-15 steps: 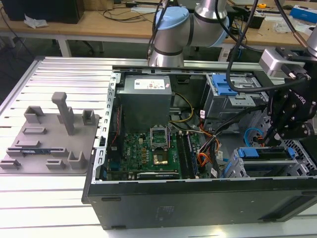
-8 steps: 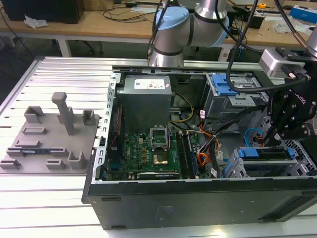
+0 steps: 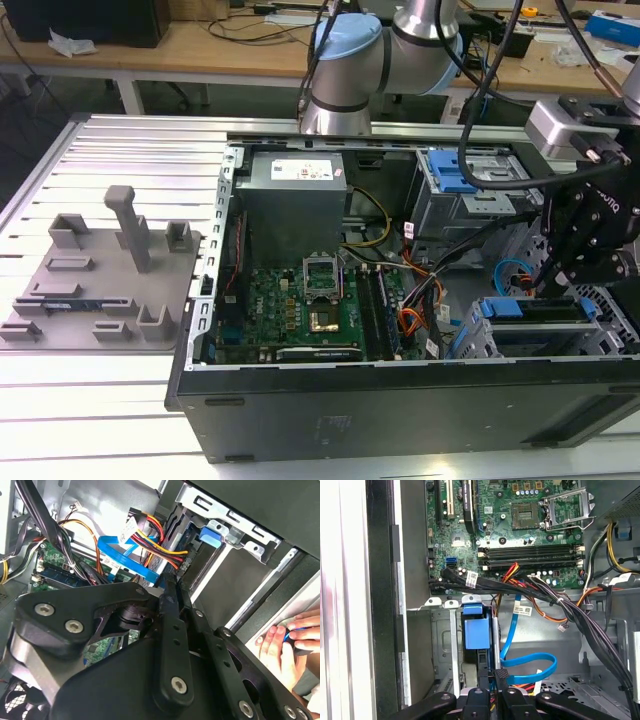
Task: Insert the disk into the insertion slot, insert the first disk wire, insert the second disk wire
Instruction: 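Insert the second disk wire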
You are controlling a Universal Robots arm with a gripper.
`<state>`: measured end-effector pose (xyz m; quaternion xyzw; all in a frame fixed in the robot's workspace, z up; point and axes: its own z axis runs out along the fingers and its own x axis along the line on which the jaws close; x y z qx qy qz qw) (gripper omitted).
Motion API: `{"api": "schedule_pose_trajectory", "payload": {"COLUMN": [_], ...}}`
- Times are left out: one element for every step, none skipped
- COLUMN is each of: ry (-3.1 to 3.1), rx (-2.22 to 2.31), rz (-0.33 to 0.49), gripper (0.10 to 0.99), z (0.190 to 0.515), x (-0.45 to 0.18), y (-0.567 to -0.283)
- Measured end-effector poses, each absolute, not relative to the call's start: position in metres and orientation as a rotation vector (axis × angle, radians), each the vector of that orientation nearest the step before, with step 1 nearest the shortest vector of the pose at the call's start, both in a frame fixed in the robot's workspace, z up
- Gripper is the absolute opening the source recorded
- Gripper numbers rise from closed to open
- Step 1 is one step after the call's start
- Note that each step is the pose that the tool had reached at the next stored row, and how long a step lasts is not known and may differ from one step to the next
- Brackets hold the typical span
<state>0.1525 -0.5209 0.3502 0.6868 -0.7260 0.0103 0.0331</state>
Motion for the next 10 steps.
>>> {"api": "schedule_pose_trajectory", "payload": {"ry": [-2.234,-2.234,-2.234,-2.234,-2.233,-2.233,-2.230,-2.227,-2.226,-2.225], "rx": [2.113,2.113,2.113,2.113,2.113,2.114,2.115,2.117,2.118,2.119], "rz": [0.032,0.032,0.032,0.032,0.032,0.032,0.032,0.032,0.033,0.033], "gripper": [0.161,0.161,0.161,0.161,0.161,0.161,0.161,0.161,0.161,0.161], "z": [0.3502,0.3501,0.3500,0.3500,0.3499,0.3498,0.3498,0.3496,0.3494,0.3492], "x": [0.1525,0.1525,0.1527,0.1529,0.1532,0.1535,0.1536,0.1537,0.1537,0.1537], "y": [-0.5209,-0.5210,-0.5210,-0.5211,-0.5211,-0.5211,-0.5212,-0.5212,-0.5212,-0.5214]}}
